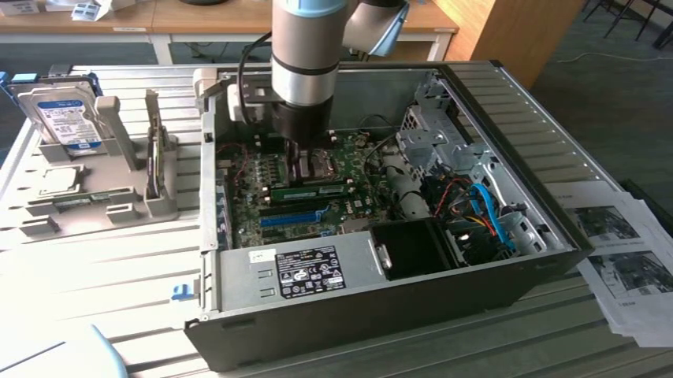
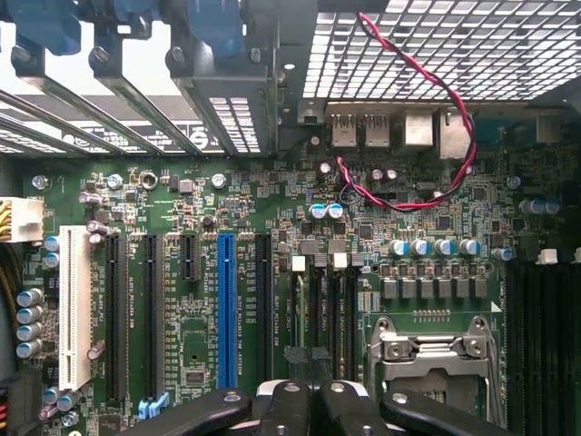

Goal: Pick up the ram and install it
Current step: 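Press down the ram until it locks into place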

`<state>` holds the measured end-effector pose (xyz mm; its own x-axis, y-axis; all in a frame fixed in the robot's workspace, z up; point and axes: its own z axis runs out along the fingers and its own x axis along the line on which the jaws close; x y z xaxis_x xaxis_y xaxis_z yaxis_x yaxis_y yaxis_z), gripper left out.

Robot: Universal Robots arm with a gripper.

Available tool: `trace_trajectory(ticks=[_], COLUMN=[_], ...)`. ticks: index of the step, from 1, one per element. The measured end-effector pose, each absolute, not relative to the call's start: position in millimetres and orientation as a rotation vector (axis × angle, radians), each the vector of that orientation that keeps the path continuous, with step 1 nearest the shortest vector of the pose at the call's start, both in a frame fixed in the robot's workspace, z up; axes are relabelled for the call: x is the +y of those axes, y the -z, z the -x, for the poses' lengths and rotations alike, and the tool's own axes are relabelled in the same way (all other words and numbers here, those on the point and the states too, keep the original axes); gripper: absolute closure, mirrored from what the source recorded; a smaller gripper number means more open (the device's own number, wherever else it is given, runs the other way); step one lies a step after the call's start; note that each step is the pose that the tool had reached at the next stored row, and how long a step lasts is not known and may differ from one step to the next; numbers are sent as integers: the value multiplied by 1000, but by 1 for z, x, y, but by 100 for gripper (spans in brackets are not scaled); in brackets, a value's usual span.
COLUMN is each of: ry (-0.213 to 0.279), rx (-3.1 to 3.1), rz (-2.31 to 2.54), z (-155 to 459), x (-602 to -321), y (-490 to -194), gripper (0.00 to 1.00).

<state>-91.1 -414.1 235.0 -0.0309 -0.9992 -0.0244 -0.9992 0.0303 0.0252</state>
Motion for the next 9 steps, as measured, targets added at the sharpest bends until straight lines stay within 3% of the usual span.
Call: trace_trajectory(ticks=[9], ry=[55], rx=[-2255], rz=[-2187], z=[91], x=[-414], y=[-232], gripper=[91])
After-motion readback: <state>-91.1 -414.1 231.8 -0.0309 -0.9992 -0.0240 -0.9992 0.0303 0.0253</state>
